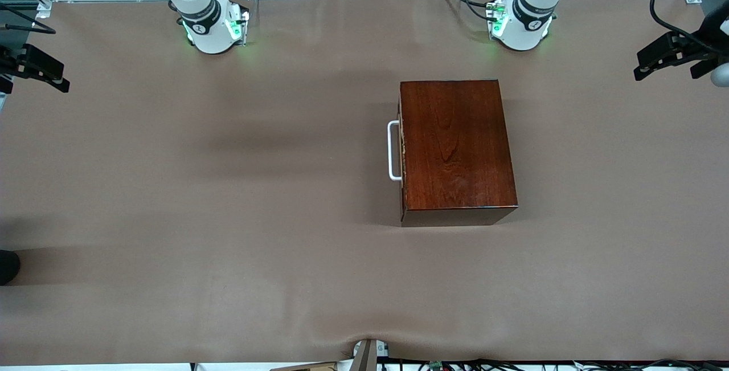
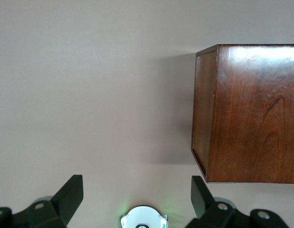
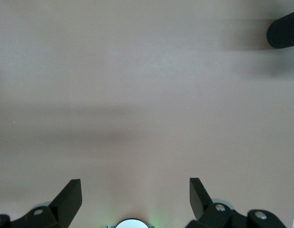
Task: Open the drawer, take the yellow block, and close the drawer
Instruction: 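Move the left gripper over the box toward the white drawer handle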
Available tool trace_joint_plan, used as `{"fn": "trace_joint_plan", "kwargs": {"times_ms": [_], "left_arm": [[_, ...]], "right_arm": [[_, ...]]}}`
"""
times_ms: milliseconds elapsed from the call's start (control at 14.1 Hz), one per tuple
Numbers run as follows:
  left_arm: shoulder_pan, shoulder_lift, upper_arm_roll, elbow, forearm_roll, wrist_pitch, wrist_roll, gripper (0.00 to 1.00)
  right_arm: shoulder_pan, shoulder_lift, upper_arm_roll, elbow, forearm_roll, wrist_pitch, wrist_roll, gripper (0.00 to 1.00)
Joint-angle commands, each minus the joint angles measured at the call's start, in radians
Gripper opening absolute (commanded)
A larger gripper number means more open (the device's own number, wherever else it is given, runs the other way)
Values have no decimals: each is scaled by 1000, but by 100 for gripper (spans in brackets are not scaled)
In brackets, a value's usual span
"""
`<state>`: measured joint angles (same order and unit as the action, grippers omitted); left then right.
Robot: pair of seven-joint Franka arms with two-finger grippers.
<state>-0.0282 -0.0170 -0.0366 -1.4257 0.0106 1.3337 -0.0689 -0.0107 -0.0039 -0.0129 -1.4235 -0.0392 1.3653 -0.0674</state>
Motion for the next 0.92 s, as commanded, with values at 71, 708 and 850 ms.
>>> {"fn": "trace_joint_plan", "kwargs": {"times_ms": [71,708,850], "left_arm": [[8,-12,-9,-6,19,-4,24,100],[-59,83,-63,30,8,-4,-116,100],[-96,129,-91,50,5,1,-201,100]], "right_arm": [[-25,-7,4,3,10,-8,-11,100],[-18,-5,1,2,10,-9,-11,100],[-20,-5,1,2,10,-9,-11,100]]}}
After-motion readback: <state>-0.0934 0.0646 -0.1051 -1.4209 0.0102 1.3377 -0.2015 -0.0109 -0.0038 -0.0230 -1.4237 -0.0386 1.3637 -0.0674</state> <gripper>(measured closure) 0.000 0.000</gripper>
